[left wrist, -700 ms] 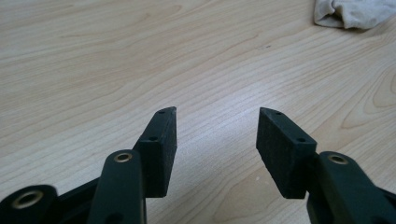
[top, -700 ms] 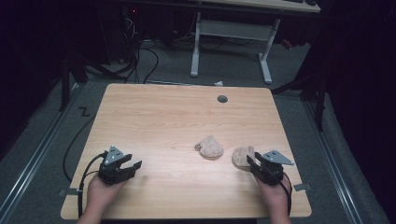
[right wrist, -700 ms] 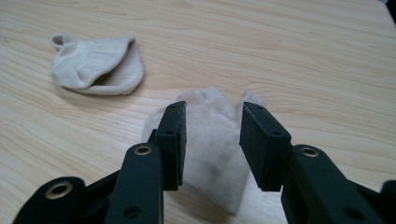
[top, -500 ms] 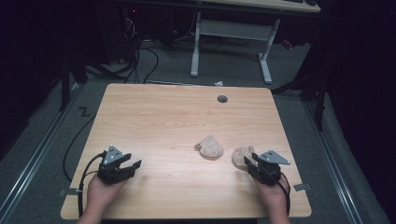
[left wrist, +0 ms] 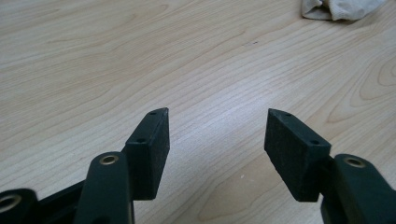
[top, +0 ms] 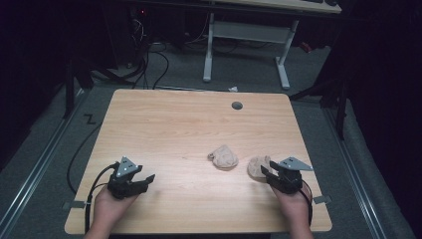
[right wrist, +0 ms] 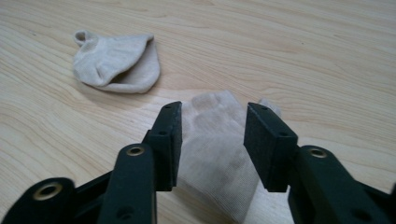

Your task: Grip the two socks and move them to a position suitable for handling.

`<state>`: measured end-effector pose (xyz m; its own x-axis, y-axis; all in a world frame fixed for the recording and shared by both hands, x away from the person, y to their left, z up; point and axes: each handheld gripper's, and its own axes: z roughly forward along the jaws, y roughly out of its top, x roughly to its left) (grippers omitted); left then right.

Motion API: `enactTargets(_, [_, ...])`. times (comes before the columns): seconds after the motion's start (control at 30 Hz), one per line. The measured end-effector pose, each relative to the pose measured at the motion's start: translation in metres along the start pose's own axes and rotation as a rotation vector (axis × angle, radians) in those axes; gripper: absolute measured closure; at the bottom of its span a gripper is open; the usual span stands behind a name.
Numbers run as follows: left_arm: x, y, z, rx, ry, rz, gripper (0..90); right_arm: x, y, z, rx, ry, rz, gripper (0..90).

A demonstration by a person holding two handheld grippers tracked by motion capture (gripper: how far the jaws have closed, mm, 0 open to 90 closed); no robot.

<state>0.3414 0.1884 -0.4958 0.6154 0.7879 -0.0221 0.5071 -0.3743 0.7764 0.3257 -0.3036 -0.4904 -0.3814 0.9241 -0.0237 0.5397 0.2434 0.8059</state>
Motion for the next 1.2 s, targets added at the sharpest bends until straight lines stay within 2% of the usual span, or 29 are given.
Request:
enactTargets(0.03, [0.000,0.000,0.000,0.000,0.000,0.000,41.3,0.000,0.000,0.000,0.000,0.000,0.000,55.3])
enactTargets(0.07, [0.001,0.000,0.000,0.000,-0.004,-0.003,41.4,0.001,0.001,0.002,-0.004,-0.001,-0.006,49.3])
enactTargets(0.1, [0.002,0.000,0.000,-0.004,-0.007,-0.007,41.3,0.002,0.001,0.003,-0.009,-0.012,-0.016,47.8])
enactTargets(0.17, [0.003,-0.001,0.001,-0.003,0.001,-0.001,40.5,0.003,0.000,0.005,-0.010,-0.041,-0.043,47.9])
enactTargets(0.23, [0.003,-0.002,0.002,-0.002,0.003,0.001,39.6,0.003,0.000,0.005,-0.006,-0.037,-0.038,49.7])
enactTargets(0.3, [0.003,-0.005,0.003,0.007,-0.003,0.003,39.7,0.001,0.000,0.004,-0.008,-0.030,-0.028,56.7])
enactTargets(0.33, [0.004,-0.005,0.003,0.007,-0.018,0.001,39.7,0.000,0.000,0.004,-0.014,-0.019,-0.029,64.9])
enactTargets(0.37, [0.004,-0.005,0.003,0.007,-0.018,0.001,39.6,-0.001,0.000,0.004,-0.014,-0.023,-0.025,67.6])
enactTargets(0.4, [0.006,-0.004,0.003,-0.005,-0.028,-0.017,39.6,-0.002,0.000,0.005,-0.016,-0.037,-0.024,71.4])
enactTargets(0.43, [0.006,-0.004,0.003,-0.005,-0.028,-0.017,39.5,-0.002,0.000,0.005,-0.016,-0.037,-0.024,71.4])
enactTargets(0.47, [0.007,-0.005,0.003,-0.007,-0.036,-0.029,39.5,-0.003,0.002,0.006,-0.007,-0.053,-0.019,78.6])
enactTargets(0.5, [0.005,-0.006,0.003,-0.004,-0.035,-0.031,39.5,-0.004,0.002,0.007,-0.008,-0.057,-0.020,81.7])
enactTargets(0.6, [0.001,-0.005,0.002,0.003,-0.026,-0.013,38.9,-0.005,0.002,0.008,0.016,-0.051,-0.029,87.9])
enactTargets(0.77, [-0.001,-0.005,0.003,0.000,-0.032,-0.008,38.3,-0.007,0.002,0.012,0.027,-0.032,-0.027,89.9])
enactTargets(0.9, [0.000,-0.003,0.005,-0.002,-0.051,-0.028,37.0,-0.009,0.004,0.015,0.042,-0.034,-0.016,89.9])
enactTargets(1.03, [-0.004,-0.002,-0.001,-0.019,-0.017,-0.008,35.1,-0.009,0.004,0.011,0.033,-0.035,-0.010,89.9])
enactTargets(1.2, [-0.004,-0.002,-0.004,-0.039,-0.007,-0.017,34.9,-0.009,0.003,0.010,0.038,-0.026,0.000,89.9])
